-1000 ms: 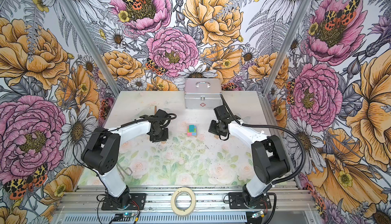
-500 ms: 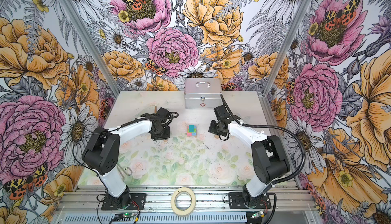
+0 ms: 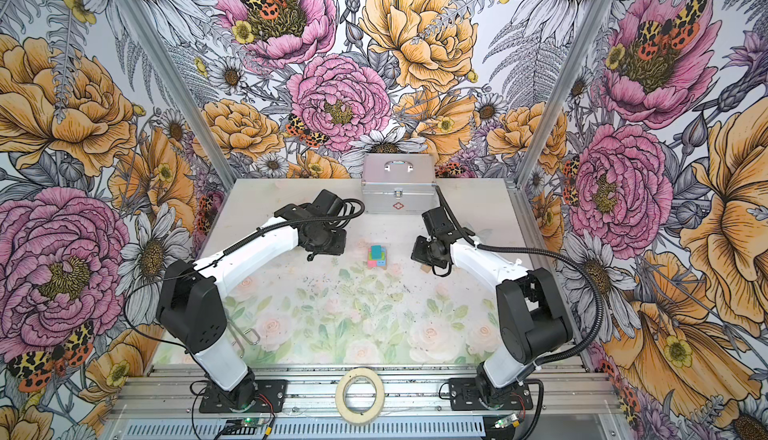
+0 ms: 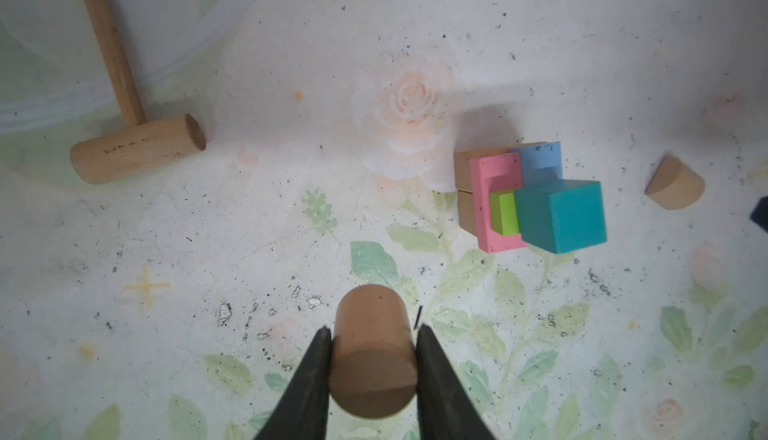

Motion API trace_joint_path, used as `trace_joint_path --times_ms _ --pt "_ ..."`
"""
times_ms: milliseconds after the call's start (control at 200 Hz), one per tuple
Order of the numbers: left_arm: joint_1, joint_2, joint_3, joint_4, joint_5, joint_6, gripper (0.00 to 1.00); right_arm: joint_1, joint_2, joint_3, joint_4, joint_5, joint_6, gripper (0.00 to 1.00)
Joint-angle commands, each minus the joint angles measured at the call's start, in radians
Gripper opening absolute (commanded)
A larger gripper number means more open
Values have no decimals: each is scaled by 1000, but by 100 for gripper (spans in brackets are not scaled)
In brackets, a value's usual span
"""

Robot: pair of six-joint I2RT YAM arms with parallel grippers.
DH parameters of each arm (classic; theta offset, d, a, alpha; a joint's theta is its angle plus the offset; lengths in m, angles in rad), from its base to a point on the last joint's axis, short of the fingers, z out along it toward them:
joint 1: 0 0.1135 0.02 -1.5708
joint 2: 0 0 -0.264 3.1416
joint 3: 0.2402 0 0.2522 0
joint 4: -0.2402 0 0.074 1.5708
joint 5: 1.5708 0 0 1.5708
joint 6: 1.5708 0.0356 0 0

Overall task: Build the wood block tower
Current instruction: 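Carry the wooden cylinder over the teal cube with the left gripper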

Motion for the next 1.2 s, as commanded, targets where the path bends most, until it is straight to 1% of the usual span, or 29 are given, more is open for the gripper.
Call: trace_joint_path --times_ms 0,270,295,320,665,791,1191 --pt "-24 -15 73 -49 -20 51 0 -11 -36 -13 14 7 -17 0" --pt "-106 87 262 -130 -35 116 0 -19 -41 -34 15 13 -23 0" --pt "-112 88 274 -134 -36 120 0 -21 -43 -37 14 13 -23 0" --pt "-119 128 288 -139 -34 124 0 -21 -42 -39 13 16 -25 0" --pt "-188 276 467 -206 -37 172 0 -42 -56 -76 14 22 -31 0" --pt "-197 310 503 -222 -48 177 0 -47 -62 -87 14 24 -32 0" --pt "-195 374 542 -230 -48 172 0 -55 -68 -98 14 24 -31 0"
